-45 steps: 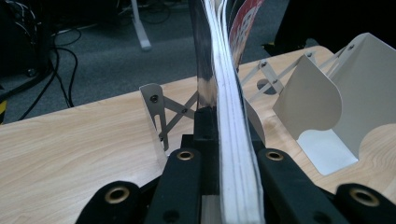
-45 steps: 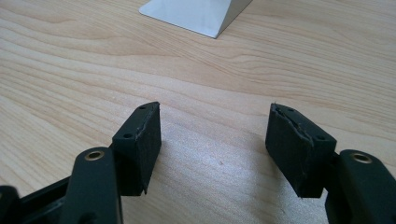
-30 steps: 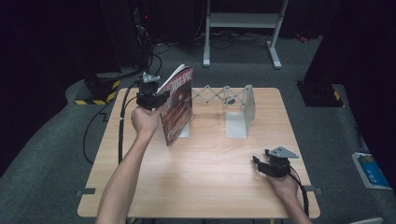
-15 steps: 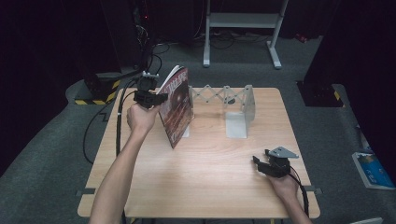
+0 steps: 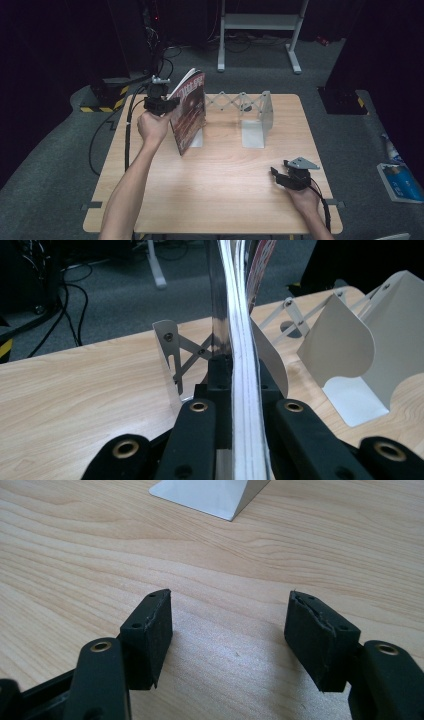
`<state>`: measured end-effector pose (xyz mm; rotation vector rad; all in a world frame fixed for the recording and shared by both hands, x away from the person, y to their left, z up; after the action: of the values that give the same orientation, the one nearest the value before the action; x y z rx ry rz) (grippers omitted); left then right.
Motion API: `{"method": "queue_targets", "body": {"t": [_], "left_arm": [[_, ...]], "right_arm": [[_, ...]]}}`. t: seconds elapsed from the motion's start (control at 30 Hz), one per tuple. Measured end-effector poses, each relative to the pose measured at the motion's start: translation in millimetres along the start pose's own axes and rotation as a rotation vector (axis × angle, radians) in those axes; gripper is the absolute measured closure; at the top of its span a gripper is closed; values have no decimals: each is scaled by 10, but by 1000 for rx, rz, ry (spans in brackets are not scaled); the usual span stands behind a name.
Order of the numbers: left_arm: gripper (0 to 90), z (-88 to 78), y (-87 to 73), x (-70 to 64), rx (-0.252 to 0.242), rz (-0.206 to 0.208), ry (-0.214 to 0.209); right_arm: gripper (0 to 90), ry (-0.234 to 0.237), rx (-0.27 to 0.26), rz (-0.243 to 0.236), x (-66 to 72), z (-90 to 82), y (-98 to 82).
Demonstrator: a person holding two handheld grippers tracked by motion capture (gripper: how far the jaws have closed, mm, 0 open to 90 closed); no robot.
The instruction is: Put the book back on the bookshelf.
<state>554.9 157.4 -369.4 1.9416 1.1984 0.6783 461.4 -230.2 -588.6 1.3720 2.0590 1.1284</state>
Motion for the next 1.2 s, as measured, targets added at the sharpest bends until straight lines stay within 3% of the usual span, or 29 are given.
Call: {"method": "queue_targets", "body": {"t": [0.17,0.5,0.8,1.2], "left_arm": [[840,15,-9,-1,-18,-14,-2],[828,20,-40,1,0,-28,-10],[808,-8,-89,118,21,-65,-10],[762,5,-128,225,38,-83,11]], "right_arm": [[359,0,0,0,0,0,0],[359,0,0,0,0,0,0],[359,0,0,0,0,0,0],[359,0,2,0,1,-1,-2]]}}
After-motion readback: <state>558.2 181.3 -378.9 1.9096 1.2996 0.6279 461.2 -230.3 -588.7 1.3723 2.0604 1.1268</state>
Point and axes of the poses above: each handheld gripper's, and its own axes: z roughly forward along the jaws, y roughly out of its top, x roughly to its left, the point moved 9 cm from there along z, roughly forward along the jaws, and after that the axes turned 8 degrees about z, right-handed, at the moved point
